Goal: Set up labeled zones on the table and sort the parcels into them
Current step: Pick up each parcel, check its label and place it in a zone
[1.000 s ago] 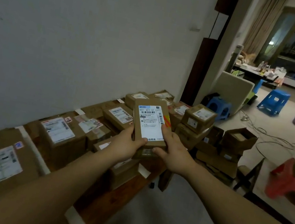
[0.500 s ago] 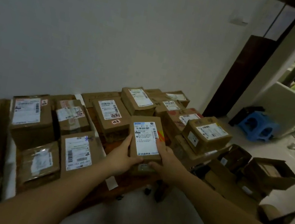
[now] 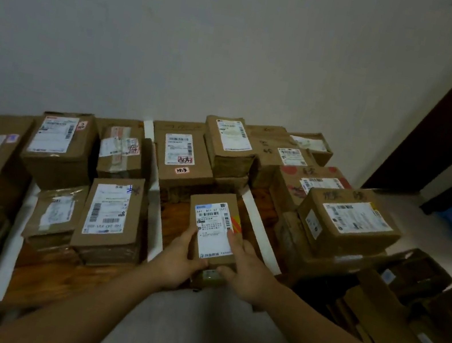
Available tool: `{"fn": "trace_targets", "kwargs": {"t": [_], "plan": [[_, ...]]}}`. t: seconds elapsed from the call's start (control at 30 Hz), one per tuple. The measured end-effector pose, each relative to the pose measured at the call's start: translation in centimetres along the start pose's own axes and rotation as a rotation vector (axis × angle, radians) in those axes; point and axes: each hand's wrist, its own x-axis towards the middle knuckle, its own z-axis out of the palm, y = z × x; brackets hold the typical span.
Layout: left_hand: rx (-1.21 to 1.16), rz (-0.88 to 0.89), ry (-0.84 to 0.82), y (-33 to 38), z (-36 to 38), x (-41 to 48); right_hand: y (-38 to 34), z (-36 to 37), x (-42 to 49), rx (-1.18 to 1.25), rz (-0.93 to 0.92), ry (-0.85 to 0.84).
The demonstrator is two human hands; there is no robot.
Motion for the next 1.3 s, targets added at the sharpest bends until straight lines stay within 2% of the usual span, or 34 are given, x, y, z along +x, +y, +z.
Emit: {"fn": "trace_targets", "kwargs": {"t": [0.1, 0.27, 0.37, 0.43, 0.57, 0.73, 0.93, 1.13, 1.3], "plan": [[0.052, -0.024, 0.037, -0.1, 2.9, 1.6, 2.6, -0.7, 0.6, -0.096, -0.013, -0.028], [0.072, -0.047, 0.064, 0.3, 5.1, 4.9, 4.6, -2.7, 2.5, -0.374, -0.036, 0.028], [0.084, -0.071, 0.023, 1.3, 4.9, 6.7, 4.3, -4.2, 3.4, -0.379, 0.010, -0.022], [0.182, -0.119, 0.018, 1.5, 3.9, 7.2, 3.8, -5.2, 3.6, -0.380, 0.025, -0.067], [0.265, -0.189, 0.118, 2.6, -0.7, 5.0, 0.0, -7.6, 3.6, -0.375, -0.040, -0.087], [0.372, -0.173, 0.362, 2.7, -10.3, -2.4, -10.8, -7.7, 4.6, -0.394, -0.232, -0.049], [0.372, -0.271, 0.592, -2.3, -22.9, -16.2, -27.5, -2.8, 3.6, -0.431, -0.446, -0.002], [0.426, -0.374, 0.725, -8.9, -35.1, -29.9, -43.3, 5.0, 0.6, -0.390, -0.561, 0.022], [0.362, -0.488, 0.777, -13.6, -43.0, -39.6, -54.1, 11.7, -1.1, -0.392, -0.647, -0.006]]}}
